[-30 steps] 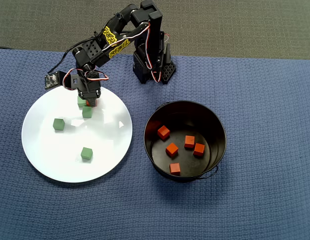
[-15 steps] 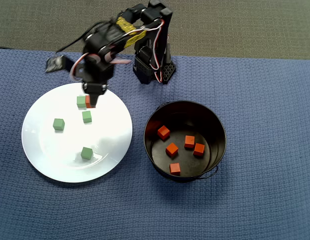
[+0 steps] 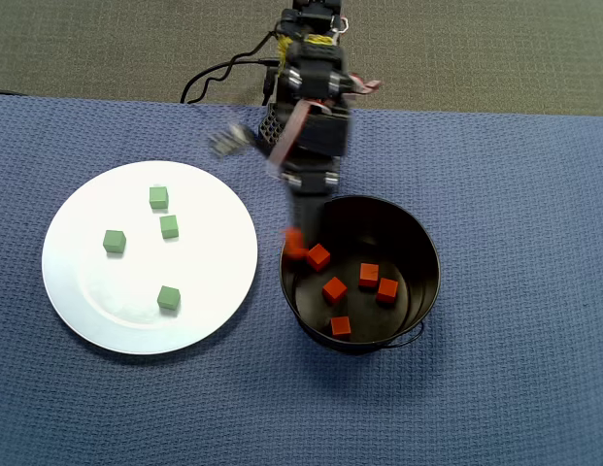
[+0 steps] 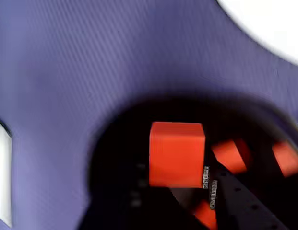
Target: Pick up the red cubes from the white plate and place them in the black recipient
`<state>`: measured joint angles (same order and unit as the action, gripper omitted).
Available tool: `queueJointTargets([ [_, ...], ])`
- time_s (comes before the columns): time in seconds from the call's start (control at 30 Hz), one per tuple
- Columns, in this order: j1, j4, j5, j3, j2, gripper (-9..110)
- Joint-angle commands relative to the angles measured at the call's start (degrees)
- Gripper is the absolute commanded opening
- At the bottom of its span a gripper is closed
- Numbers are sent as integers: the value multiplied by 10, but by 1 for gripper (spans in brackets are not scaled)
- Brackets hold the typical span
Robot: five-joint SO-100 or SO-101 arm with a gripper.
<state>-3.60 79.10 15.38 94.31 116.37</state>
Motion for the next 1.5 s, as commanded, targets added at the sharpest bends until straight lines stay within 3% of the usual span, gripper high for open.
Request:
queueJointTargets([
  [0.0,-91,-17,-27,26,32,31],
  [0.2,60,0,28,37,92,31],
  [0.37,246,-52,47,125,171,13],
  [0.57,344,-143,44,299,283,0],
  [0.77,322,-221,47,485,351,0],
  [0.93,253,-214,39,579,402,0],
  [1.47,117,-159,-45,699,524,0],
])
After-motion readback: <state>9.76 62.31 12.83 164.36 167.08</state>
